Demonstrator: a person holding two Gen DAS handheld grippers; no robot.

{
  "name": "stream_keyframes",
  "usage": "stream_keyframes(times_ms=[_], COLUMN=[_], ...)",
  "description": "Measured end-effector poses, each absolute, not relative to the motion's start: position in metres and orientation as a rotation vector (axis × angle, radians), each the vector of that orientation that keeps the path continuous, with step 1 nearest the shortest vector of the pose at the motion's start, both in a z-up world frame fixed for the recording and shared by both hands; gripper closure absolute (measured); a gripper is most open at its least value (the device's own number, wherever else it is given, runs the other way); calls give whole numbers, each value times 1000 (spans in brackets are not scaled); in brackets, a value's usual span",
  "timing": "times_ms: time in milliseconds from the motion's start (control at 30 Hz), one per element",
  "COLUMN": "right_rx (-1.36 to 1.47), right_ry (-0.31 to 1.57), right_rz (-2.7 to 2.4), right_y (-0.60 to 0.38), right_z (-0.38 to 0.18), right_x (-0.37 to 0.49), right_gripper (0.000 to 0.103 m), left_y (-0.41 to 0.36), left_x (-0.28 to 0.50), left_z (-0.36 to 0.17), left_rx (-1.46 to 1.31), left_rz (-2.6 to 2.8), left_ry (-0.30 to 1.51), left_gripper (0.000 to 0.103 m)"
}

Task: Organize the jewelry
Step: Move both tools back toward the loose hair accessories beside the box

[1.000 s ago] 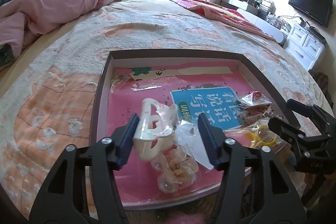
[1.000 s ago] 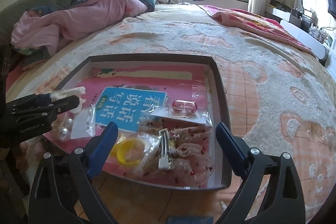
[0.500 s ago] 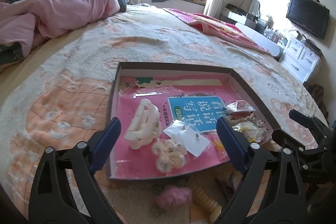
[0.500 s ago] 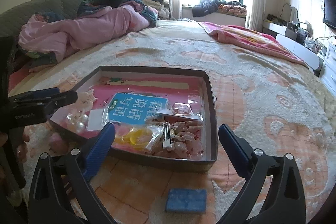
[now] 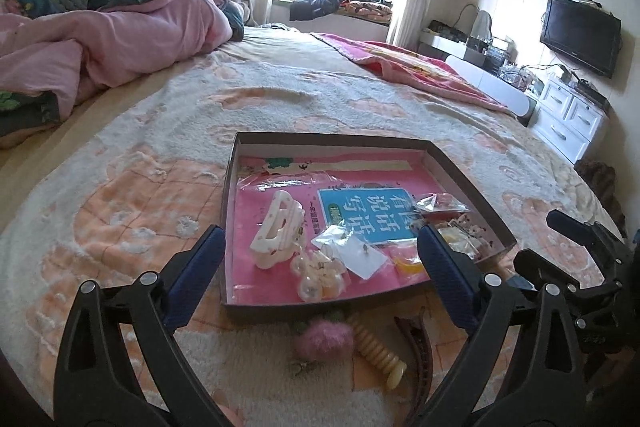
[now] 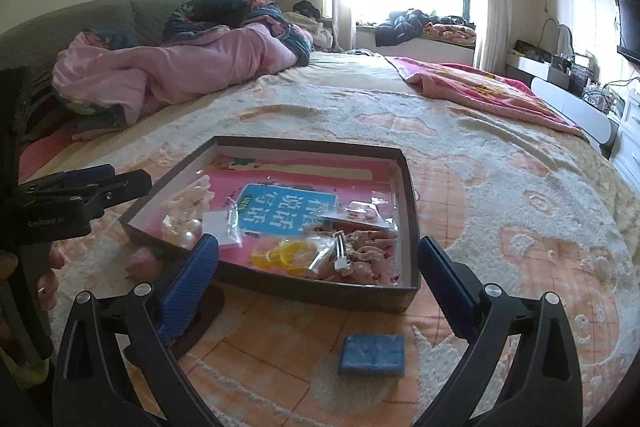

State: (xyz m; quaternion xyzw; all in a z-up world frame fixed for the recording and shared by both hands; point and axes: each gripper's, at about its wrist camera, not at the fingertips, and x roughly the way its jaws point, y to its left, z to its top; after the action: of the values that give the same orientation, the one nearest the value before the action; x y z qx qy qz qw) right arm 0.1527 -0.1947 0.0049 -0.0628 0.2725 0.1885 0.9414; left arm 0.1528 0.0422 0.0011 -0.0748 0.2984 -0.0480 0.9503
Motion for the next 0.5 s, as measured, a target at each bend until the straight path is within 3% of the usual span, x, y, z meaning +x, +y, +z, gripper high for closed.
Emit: stream_keyframes(times_ms=[500], right_rx=[-146], right_ry=[557], right_rz=[429], right_y=[-179], right_z=[3], right_x=[131], right_gripper=[7], left_y=[55], left_x=[128], left_z=[-1], left_rx=[-142], left_rz=[-66], left_ry=[614], left_gripper=[15])
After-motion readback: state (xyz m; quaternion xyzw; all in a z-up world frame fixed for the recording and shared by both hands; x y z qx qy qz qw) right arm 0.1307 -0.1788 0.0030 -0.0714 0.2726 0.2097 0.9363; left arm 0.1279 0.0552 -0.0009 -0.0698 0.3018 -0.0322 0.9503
